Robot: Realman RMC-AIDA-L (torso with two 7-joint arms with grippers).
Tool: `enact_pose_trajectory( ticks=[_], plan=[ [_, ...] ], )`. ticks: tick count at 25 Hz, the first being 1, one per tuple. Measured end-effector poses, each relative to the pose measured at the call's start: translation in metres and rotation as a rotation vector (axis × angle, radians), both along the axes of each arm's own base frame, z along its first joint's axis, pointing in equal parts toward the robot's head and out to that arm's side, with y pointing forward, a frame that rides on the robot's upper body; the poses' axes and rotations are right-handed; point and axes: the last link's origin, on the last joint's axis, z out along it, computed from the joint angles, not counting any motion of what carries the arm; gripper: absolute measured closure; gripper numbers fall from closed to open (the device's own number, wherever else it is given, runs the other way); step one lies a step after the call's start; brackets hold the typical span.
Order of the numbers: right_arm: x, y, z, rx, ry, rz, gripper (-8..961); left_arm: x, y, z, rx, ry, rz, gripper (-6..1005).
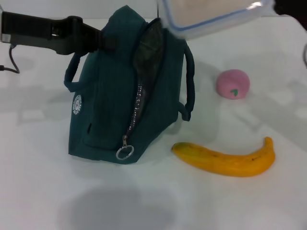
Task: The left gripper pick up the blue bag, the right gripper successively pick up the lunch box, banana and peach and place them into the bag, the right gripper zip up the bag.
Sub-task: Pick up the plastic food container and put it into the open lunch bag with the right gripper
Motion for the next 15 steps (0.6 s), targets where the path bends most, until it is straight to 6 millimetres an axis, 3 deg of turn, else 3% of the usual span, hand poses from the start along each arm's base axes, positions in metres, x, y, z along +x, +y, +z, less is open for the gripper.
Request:
enact_pose_trajectory(
  ticks=[6, 15],
  plan=[
    [-0.015, 0.012, -0.012, -0.038, -0.060, 0.011, 851, 0.006, 0.003, 0.000, 0.000, 0.000, -0.015, 956],
    [-0.005, 0.015, -0.044, -0.088, -0.249, -0.048, 842, 0.004, 0.002, 0.000, 0.001, -0.012, -0.010, 955]
  ],
)
